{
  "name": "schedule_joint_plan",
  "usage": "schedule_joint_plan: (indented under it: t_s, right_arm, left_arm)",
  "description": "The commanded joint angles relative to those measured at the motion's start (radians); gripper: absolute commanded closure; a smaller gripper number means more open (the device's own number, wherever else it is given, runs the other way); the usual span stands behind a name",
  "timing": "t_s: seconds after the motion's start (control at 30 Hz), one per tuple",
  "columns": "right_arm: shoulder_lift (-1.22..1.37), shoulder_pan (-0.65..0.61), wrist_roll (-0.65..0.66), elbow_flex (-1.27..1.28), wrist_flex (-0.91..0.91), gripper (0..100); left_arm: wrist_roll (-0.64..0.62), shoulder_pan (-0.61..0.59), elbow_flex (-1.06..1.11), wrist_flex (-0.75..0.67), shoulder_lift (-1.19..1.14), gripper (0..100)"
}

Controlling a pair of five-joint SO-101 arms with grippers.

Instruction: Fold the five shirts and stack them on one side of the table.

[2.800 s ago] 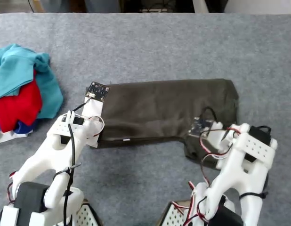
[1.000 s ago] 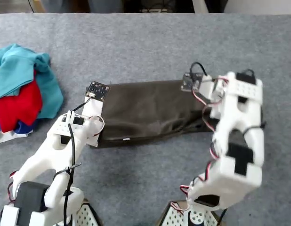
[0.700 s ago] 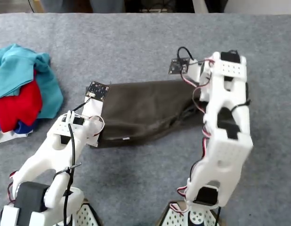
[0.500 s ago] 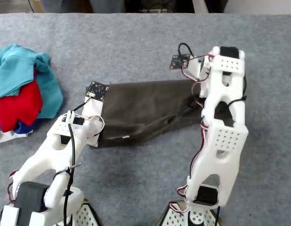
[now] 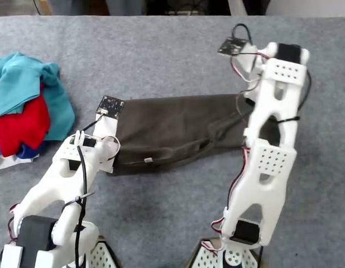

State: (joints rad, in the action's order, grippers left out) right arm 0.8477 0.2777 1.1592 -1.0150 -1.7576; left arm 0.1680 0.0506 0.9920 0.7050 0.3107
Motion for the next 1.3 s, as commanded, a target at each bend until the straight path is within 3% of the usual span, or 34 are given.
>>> schedule_joint_plan:
  t_s: [0.0, 0.13, 0.37, 0.57, 0.7, 0.83, 1.1, 1.27]
  right_arm:
    - [-0.156, 0.069, -0.021, 0.137, -0.011, 98.5]
    - [-0.331, 0.133, -0.018, 0.397, -0.003, 98.5]
    - [-0.498, 0.247, -0.025, 0.825, 0.172, 98.5]
    - [-0.607, 0.285, -0.107, 1.070, 0.364, 98.5]
    - [-0.664, 0.287, -0.157, 1.176, 0.454, 98.5]
    - [-0.719, 0.279, -0.207, 1.239, 0.474, 98.5]
    - [-0.819, 0.275, -0.207, 1.293, 0.476, 98.5]
    - [-0.851, 0.276, -0.207, 1.294, 0.474, 98.5]
  left_arm:
    - [0.002, -0.016, -0.007, -0.012, 0.020, 97]
    - [-0.031, -0.016, -0.047, 0.049, 0.035, 97]
    - [-0.143, -0.019, -0.335, 0.404, 0.173, 95]
    - [-0.281, -0.119, -0.395, 0.434, 0.155, 76]
    - [-0.299, -0.124, -0.464, 0.436, 0.028, 75]
    - [-0.422, -0.130, -0.553, 0.474, -0.147, 68]
    - [-0.422, -0.131, -0.753, 0.526, -0.545, 66]
    - [-0.420, -0.128, -0.820, 0.529, -0.700, 80]
